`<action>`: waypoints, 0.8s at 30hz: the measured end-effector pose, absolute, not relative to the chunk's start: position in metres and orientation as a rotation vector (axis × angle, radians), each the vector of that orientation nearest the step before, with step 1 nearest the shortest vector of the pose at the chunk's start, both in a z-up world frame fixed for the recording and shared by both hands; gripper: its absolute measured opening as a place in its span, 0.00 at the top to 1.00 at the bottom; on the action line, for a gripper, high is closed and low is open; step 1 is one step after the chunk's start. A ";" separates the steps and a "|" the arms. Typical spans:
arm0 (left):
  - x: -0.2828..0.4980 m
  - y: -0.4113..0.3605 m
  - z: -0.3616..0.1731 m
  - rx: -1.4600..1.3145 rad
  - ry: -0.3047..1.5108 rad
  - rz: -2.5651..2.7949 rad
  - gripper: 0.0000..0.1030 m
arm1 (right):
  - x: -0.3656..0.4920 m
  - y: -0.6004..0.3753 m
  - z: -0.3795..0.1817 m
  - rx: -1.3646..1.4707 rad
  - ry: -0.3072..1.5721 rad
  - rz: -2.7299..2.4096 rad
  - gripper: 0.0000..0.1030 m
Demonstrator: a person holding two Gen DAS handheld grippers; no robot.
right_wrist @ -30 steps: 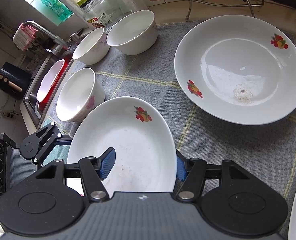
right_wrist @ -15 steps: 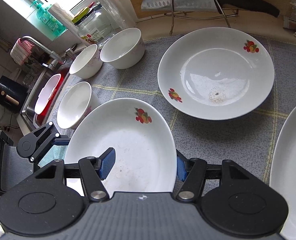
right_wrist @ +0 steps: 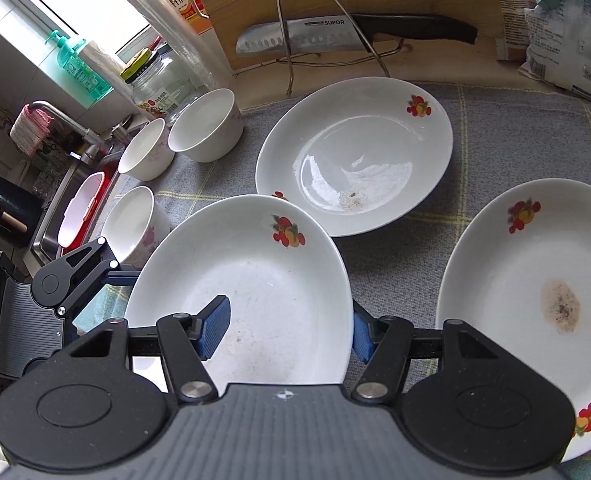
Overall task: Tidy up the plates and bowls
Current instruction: 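Carry the large plate with the right tool toward the stained plate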
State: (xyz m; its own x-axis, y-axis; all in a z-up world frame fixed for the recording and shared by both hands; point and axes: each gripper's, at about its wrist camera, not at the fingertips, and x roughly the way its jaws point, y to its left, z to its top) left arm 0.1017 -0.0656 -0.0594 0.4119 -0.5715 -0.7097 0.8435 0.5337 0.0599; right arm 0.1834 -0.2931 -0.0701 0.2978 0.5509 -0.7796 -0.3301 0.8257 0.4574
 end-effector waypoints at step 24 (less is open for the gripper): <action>0.133 -0.172 -0.062 0.468 0.657 -1.030 0.02 | 0.177 -0.404 -0.062 0.270 1.093 0.451 0.35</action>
